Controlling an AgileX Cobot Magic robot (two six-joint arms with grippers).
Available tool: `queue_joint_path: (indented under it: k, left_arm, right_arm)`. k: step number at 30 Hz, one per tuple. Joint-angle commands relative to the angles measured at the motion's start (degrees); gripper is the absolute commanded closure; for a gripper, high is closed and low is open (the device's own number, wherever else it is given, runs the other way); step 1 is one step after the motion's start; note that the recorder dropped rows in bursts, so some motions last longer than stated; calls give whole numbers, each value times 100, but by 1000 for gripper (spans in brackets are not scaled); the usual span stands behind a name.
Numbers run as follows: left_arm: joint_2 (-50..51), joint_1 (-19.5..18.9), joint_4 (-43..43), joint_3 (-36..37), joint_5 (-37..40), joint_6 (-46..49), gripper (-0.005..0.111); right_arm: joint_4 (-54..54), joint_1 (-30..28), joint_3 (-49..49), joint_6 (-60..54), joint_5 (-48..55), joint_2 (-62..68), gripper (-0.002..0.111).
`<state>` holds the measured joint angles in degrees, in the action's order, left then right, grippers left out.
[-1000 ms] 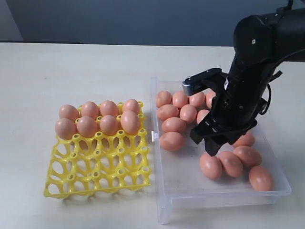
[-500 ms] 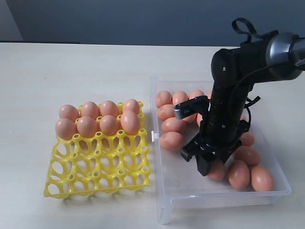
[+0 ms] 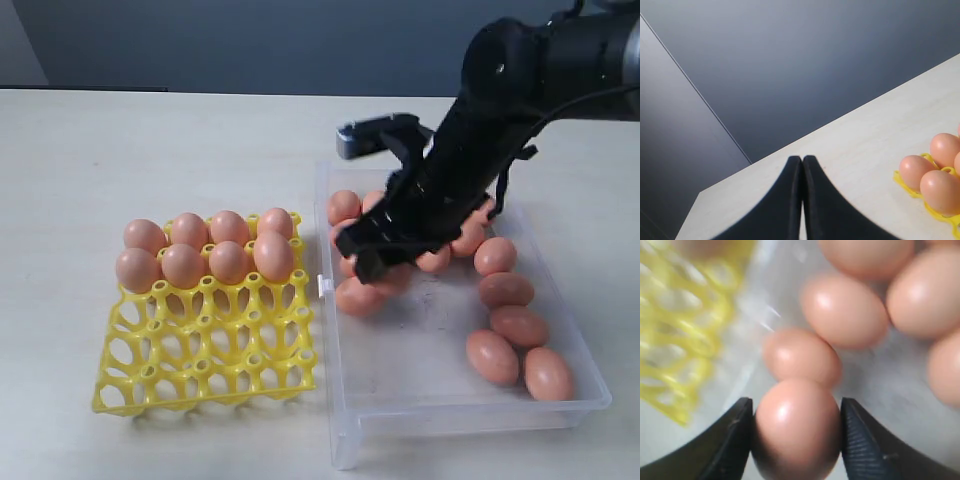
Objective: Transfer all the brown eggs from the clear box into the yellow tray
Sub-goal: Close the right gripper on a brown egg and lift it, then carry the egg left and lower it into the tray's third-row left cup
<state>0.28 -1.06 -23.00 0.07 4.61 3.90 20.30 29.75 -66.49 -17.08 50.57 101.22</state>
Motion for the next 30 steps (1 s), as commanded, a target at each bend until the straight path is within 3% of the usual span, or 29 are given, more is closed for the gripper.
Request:
queue_joint_path:
  k: [1,4,16,19,30]
  left_arm:
    - [-28,60,-17,-7,-28,-25,106]
    - [-28,60,-17,-7,-28,-25,106]
    - [-28,60,-17,-7,-28,-25,106]
    - [-28,60,-17,-7,-28,-25,106]
    - [-28,60,-17,-7,-28,-25,106]
  right_arm:
    - [2441,424,-87,-1849,-1091,-373,104]
    - [4031,841,-102,-3589,-1511,-233,104]
    - [7938,1835,-126,-7495,-1804,1004,104]
    - [7965,1921,-249,-7955,-1814,1258,104]
    - [7965,1944,-1220,-7955,-1993,2142,104]
